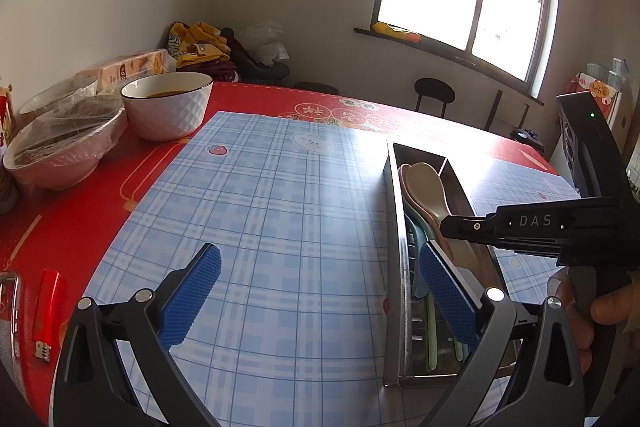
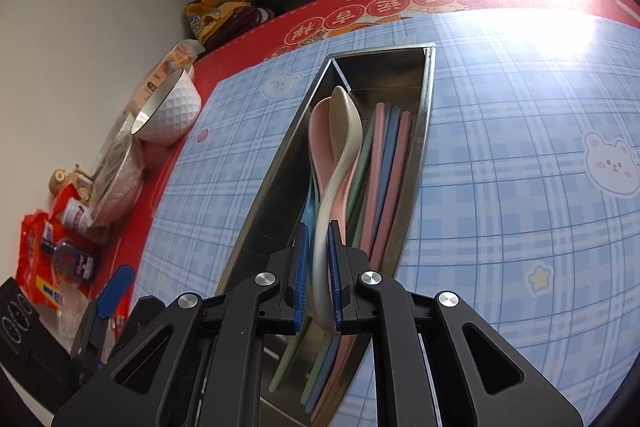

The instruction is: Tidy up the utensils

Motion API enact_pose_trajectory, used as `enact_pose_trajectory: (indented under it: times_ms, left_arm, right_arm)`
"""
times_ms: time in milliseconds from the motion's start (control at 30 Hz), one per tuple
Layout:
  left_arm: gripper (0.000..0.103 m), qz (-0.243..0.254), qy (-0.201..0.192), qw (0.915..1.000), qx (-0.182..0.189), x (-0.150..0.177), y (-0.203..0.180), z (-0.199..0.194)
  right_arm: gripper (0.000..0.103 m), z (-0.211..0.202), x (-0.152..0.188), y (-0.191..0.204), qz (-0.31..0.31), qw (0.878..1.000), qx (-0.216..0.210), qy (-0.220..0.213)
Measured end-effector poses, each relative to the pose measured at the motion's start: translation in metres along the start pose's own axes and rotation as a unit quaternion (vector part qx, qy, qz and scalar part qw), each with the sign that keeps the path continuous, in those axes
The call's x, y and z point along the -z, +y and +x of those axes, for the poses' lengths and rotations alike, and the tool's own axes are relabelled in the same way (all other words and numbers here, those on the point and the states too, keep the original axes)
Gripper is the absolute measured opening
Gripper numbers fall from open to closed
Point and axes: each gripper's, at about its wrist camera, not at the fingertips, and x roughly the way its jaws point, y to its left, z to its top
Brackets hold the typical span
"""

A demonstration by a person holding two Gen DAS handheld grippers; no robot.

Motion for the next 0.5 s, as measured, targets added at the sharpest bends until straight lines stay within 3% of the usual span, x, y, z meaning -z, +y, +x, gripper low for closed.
enact_pose_trajectory:
  times_ms: [100,400,467,500]
  left_arm:
    - [0.097,0.000,0.000,1.0000,0.000,0.000,0.000,0.000]
    - [0.097,-0.003,-0.001,1.0000,-0.002,0.000,0.002,0.000]
    - [0.097,-0.002,-0.004,1.0000,-0.005,0.000,0.001,-0.001]
    - [0.097,-0.002,-0.004,1.0000,-0.006,0.000,0.001,-0.001]
  right_arm:
    - [0.029,-0.007,0.000,0.006,-0.026,0.999,0.013,-0.017]
    - [0.036,-0.047,-0.002,0.020,-0.102,0.990,0.056,-0.080]
    - [0.039,-0.058,-0.001,0.020,-0.119,0.986,0.070,-0.096]
    - [0.047,-0.063,0.001,0.020,-0.127,0.983,0.076,-0.105]
